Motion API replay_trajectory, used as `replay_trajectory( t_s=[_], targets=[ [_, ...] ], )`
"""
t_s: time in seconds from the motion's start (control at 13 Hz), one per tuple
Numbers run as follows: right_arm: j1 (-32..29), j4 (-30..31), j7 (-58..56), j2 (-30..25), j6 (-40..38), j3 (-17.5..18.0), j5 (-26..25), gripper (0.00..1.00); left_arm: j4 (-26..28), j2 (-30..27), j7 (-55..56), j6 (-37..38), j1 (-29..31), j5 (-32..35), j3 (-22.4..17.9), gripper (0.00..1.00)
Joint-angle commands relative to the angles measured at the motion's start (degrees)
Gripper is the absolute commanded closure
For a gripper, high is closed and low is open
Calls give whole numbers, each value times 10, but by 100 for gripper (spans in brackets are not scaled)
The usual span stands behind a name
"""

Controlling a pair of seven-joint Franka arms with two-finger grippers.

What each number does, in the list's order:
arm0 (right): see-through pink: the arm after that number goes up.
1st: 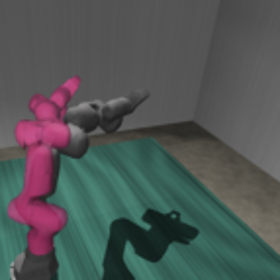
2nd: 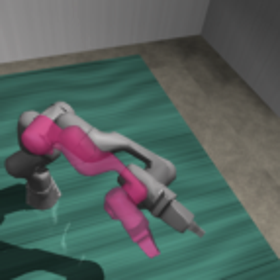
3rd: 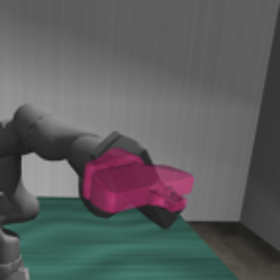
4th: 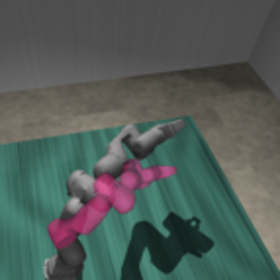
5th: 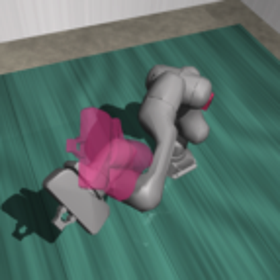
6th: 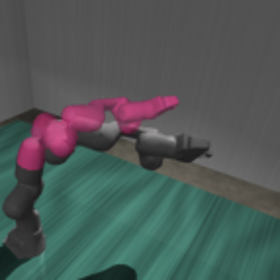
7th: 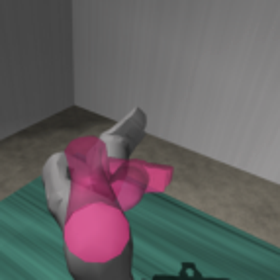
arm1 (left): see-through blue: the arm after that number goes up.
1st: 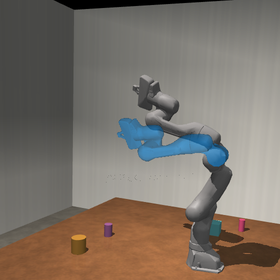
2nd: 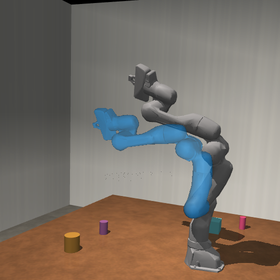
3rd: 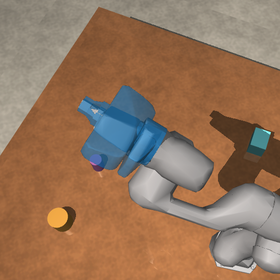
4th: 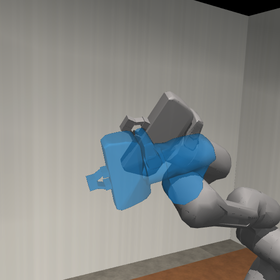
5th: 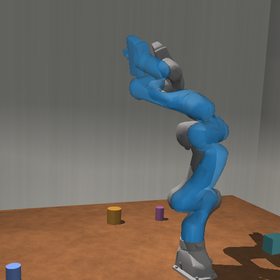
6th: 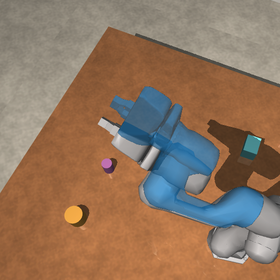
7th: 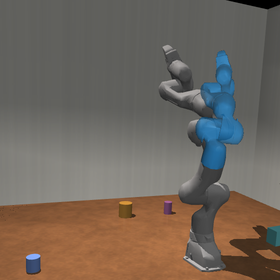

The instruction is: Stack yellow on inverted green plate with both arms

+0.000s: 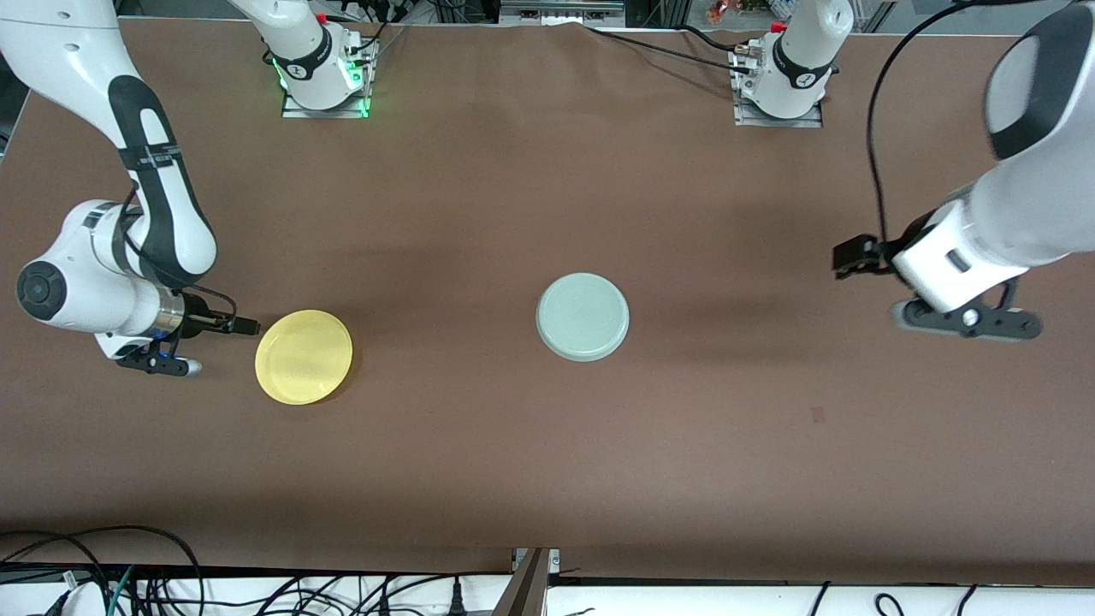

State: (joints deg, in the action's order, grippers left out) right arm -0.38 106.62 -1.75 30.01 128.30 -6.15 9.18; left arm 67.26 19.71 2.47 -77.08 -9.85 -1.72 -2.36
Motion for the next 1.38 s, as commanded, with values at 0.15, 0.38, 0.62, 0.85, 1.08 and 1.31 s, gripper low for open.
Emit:
replay_trajectory(
  t_s=[0.15, 0.38, 0.62, 0.85, 1.08, 1.31],
  targets=[
    [-8, 12, -47, 36, 90, 4, 73, 0, 216, -141, -18, -95, 63, 46, 64, 0],
    [-7, 10, -81, 49, 112, 7, 129, 0, 368, -233, -8, -256, 66, 45, 59, 0],
    [-6, 9, -91, 48, 110, 9, 129, 58, 360, -227, -9, -254, 70, 45, 59, 0],
    [-7, 7, -125, 48, 106, 9, 129, 100, 322, -203, -16, -200, 89, 39, 58, 0],
    [-7, 7, -128, 48, 104, 10, 129, 100, 312, -199, -16, -198, 89, 41, 59, 0],
    [-6, -13, -128, 37, 68, 18, 129, 100, 304, -199, -15, -196, 86, 43, 65, 0]
  ],
)
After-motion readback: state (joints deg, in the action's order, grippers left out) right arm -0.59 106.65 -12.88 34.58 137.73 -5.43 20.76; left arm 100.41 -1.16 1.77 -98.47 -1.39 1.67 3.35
